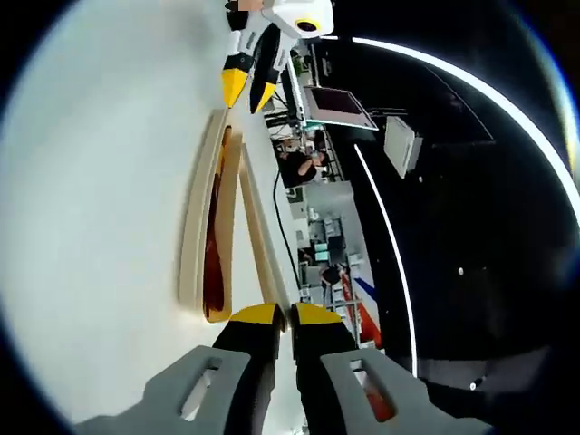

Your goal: Arrange the utensils inside the cutlery case until each visible utensil rests in its matching compartment.

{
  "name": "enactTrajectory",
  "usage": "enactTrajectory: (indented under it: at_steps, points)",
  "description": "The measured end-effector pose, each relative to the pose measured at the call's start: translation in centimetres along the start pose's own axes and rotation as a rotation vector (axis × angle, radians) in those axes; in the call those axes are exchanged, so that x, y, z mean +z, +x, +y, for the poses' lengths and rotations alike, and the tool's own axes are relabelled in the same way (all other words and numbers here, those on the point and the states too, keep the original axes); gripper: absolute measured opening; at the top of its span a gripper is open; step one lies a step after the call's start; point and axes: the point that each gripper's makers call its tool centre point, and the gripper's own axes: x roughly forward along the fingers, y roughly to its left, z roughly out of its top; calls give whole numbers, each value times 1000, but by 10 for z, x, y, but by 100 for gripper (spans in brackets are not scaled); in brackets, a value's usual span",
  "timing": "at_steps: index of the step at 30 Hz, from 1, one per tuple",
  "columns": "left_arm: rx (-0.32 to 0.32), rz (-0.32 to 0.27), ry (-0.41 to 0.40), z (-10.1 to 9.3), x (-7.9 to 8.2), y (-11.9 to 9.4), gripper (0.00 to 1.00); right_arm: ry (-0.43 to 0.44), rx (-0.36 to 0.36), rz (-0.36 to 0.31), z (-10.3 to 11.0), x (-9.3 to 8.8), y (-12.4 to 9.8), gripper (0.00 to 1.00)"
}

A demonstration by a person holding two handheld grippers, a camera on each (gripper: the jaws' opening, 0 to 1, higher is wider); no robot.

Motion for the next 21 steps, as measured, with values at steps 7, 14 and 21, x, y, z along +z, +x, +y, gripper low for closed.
enactTrajectory:
  at_steps: [7, 14, 21]
  points:
    - [-24, -5, 18, -1, 1, -3, 46, -69, -93, -52, -19, 18, -10, 3]
    - [-40, 21, 81, 7, 2, -15, 59, -118, -110, -104, -24, 29, -17, 3]
    - [-242, 82, 196, -11, 11, -6, 76, -136, -100, -135, -18, 28, -22, 3]
